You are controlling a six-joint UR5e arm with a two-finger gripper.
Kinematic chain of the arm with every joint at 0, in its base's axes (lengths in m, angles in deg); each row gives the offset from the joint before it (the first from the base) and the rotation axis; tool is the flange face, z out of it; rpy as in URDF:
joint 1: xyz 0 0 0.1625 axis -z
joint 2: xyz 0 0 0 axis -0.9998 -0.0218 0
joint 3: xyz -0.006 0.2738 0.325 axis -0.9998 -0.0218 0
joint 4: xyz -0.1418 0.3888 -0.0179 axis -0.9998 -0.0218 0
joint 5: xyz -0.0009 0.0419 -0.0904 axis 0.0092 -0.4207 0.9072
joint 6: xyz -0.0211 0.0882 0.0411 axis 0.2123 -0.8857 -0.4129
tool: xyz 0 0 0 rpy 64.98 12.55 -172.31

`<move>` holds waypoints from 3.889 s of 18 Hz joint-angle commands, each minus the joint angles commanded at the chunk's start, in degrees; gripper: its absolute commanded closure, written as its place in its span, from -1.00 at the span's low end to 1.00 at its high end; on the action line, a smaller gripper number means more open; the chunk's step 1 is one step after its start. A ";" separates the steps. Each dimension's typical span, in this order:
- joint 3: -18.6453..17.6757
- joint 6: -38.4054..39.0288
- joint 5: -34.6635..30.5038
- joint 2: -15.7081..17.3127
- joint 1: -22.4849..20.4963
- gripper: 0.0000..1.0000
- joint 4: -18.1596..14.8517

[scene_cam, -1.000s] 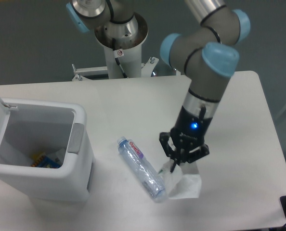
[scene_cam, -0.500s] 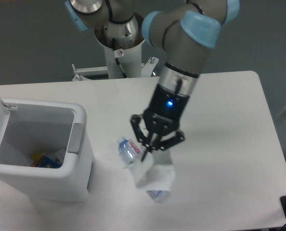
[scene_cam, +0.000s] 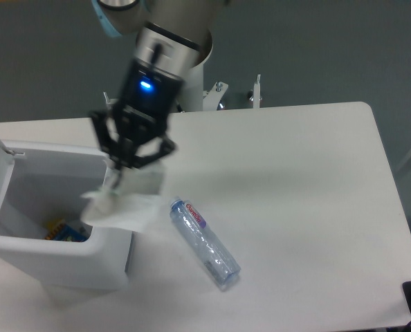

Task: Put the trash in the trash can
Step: 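Carry the tissue over the white trash bin, then move the open gripper back toward the clear water bottle, then lower the gripper around the bottle's middle and close on it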

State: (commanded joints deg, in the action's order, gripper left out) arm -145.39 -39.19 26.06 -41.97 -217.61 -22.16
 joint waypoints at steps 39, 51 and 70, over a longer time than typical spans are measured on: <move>11.32 1.22 -11.76 -25.74 -18.28 -1.00 -12.28; 19.07 12.12 -24.52 -35.85 -10.72 -1.00 -25.58; 19.07 18.10 -30.32 -39.55 -7.29 0.02 -25.05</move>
State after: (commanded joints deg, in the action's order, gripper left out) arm -126.32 -21.08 -4.27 -81.52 -224.89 -47.21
